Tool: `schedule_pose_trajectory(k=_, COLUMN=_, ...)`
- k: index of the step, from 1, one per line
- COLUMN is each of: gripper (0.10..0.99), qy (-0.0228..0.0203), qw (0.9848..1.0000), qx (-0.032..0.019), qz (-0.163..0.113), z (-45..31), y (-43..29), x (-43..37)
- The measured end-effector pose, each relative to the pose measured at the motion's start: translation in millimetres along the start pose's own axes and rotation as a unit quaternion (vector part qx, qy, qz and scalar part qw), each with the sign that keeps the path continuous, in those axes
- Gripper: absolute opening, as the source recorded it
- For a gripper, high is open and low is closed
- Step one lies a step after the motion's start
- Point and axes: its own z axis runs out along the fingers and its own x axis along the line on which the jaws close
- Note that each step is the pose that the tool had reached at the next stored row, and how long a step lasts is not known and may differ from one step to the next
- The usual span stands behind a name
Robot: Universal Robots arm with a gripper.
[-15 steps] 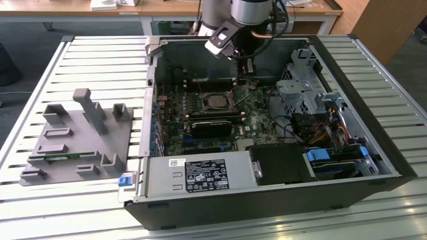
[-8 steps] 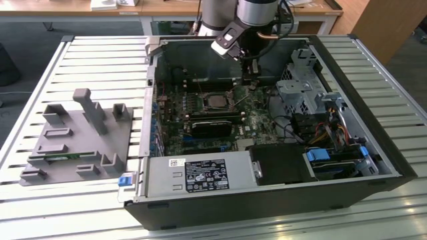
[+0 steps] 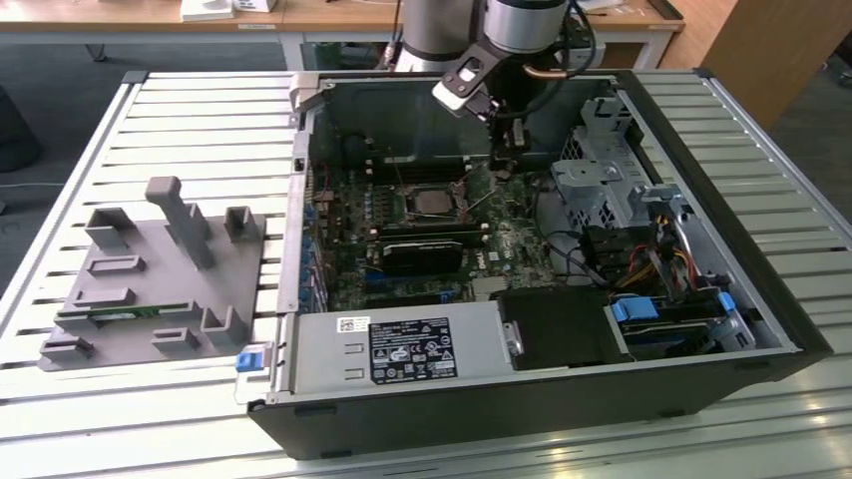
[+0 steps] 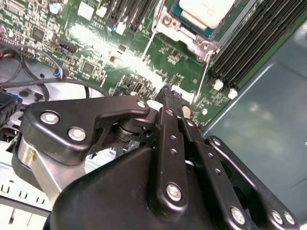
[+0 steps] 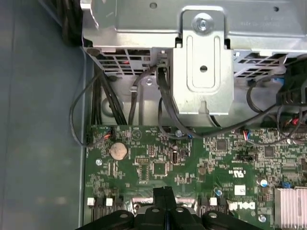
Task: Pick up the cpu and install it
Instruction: 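Close the cpu cover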
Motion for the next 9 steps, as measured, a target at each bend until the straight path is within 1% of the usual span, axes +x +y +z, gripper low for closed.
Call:
schedule_pose_trajectory(k=5, gripper=0.106, qy=0.0001, qw=1.0, qx=0.0006, qz=0.0, z=1.5, y=6.6, x=2.7)
schedule_pose_trajectory(k=7, gripper=0.106, qy=0.0, qw=1.0, qx=0.002, qz=0.0, z=2.3, y=10.8, x=3.2)
schedule_pose_trajectory(k=9, gripper=0.106, qy=0.0, qw=1.0, qx=0.0025, qz=0.0, z=3.5, y=12.6, x=3.5)
